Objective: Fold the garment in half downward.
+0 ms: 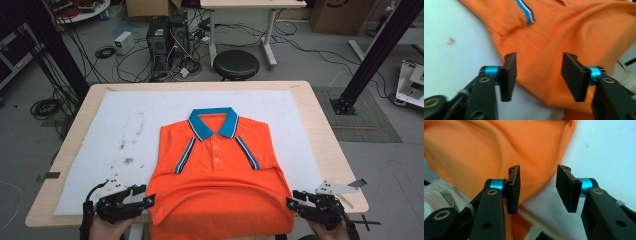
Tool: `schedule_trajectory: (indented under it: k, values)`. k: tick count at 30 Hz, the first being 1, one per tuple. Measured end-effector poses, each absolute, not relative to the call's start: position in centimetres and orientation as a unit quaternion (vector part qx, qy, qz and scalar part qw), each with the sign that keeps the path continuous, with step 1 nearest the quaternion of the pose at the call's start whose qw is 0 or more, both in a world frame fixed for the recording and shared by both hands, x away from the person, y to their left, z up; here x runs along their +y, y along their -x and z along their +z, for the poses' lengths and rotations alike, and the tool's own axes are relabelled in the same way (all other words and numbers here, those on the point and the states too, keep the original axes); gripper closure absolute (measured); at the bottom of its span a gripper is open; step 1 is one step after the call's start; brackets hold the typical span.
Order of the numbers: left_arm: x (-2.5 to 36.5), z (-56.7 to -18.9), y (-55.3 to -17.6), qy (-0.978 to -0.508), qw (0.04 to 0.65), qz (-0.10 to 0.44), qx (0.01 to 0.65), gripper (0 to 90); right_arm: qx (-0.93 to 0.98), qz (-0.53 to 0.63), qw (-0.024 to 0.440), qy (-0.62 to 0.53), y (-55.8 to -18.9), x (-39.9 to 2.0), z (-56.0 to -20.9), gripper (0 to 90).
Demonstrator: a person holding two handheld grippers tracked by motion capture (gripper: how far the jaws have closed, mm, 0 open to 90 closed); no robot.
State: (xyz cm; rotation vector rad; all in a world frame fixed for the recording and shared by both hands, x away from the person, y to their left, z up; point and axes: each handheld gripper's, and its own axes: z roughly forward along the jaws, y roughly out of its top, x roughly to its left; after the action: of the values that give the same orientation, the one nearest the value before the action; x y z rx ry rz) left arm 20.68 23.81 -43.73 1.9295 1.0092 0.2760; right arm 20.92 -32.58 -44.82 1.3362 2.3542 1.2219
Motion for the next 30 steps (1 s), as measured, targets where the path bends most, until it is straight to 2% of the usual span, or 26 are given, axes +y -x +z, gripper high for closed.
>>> schedule_trajectory:
  k: [3,5,6,9,10,16,21,23,24,26,27,28,30]
  values:
    - [23.1,-44.7,-19.8,-0.797,0.433,0.117,0.404,43.1,0.794,0.403,0.096,-0.444,-20.2,-32.1,-45.3,57.2]
    - [22.6,-45.1,-19.6,-0.803,0.421,0.132,0.400,47.7,0.790,0.403,0.108,-0.450,-20.0,-32.0,-45.4,62.6]
    - [22.4,-45.2,-19.4,-0.805,0.418,0.148,0.394,51.8,0.788,0.404,0.110,-0.451,-20.0,-32.0,-45.5,68.3]
    - [22.2,-45.1,-19.6,-0.810,0.421,0.150,0.380,77.0,0.797,0.398,0.116,-0.439,-20.1,-31.8,-45.5,83.4]
    - [22.3,-45.1,-19.7,-0.812,0.426,0.143,0.374,86.1,0.801,0.408,0.085,-0.429,-20.4,-32.1,-45.6,88.7]
    - [24.0,-44.4,-19.2,-0.815,0.448,0.114,0.348,86.8,0.807,0.409,0.071,-0.420,-20.1,-33.1,-45.2,89.6]
    - [25.1,-44.0,-18.4,-0.824,0.450,0.090,0.333,86.8,0.815,0.412,0.041,-0.407,-19.2,-34.3,-45.1,89.6]
    - [25.3,-44.1,-18.4,-0.826,0.451,0.086,0.327,86.3,0.816,0.413,0.034,-0.402,-18.9,-34.5,-45.3,85.8]
    - [25.3,-44.0,-18.6,-0.823,0.457,0.083,0.328,84.0,0.816,0.413,0.040,-0.402,-18.8,-34.5,-45.3,78.3]
    - [25.4,-43.9,-19.0,-0.815,0.466,0.084,0.334,67.7,0.811,0.417,0.065,-0.406,-18.9,-34.5,-45.2,61.2]
    - [25.4,-43.7,-19.2,-0.811,0.471,0.088,0.336,55.9,0.801,0.431,0.077,-0.409,-19.3,-34.4,-45.0,52.3]
    - [25.4,-43.5,-19.4,-0.804,0.477,0.095,0.341,55.9,0.801,0.431,0.077,-0.409,-19.3,-34.4,-45.0,52.3]
    - [25.4,-43.0,-19.9,-0.798,0.481,0.111,0.345,49.0,0.794,0.437,0.096,-0.412,-19.9,-34.1,-44.6,43.3]
